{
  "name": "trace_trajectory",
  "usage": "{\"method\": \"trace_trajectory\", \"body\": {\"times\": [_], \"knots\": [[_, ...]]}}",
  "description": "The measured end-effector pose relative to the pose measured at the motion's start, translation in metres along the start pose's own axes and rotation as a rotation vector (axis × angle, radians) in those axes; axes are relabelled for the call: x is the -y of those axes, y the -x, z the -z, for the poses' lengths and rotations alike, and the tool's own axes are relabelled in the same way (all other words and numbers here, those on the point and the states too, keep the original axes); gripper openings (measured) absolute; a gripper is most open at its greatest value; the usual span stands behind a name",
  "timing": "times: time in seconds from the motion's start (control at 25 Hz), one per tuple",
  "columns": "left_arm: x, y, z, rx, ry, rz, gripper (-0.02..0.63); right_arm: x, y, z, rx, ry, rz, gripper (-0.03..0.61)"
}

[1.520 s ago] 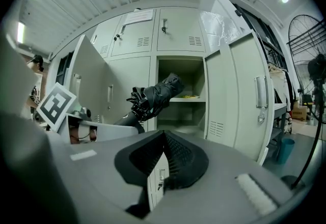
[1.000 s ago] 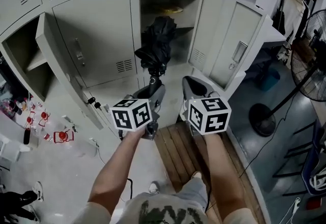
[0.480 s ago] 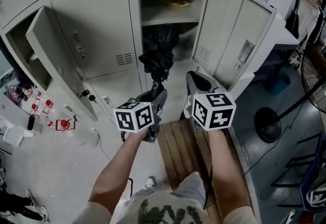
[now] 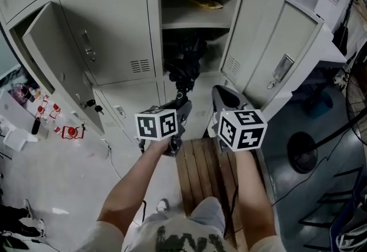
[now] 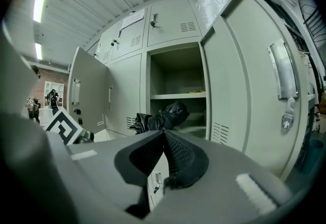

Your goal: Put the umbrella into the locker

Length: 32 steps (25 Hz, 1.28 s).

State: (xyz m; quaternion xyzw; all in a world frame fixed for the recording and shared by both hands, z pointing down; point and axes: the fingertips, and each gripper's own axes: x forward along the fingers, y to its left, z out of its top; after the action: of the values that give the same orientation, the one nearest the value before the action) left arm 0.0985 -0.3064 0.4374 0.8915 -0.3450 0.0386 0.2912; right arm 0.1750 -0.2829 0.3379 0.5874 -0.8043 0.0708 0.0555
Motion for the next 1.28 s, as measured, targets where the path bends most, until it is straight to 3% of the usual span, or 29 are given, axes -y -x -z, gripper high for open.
{"method": "trace_trajectory", "body": {"times": [0.68, 1.28], "knots": [[-0.046, -0.084, -0.015, -0.036, 0.16, -0.128, 0.115, 0.05, -0.042, 0.026, -0.053, -0.006, -0.097, -0.002], [-0.072, -0.128, -0.04, -0.055, 0.202, -0.195, 0.118, 0.071, -0.067, 0.04, -0.102, -0.037, -0.148, -0.002]]}}
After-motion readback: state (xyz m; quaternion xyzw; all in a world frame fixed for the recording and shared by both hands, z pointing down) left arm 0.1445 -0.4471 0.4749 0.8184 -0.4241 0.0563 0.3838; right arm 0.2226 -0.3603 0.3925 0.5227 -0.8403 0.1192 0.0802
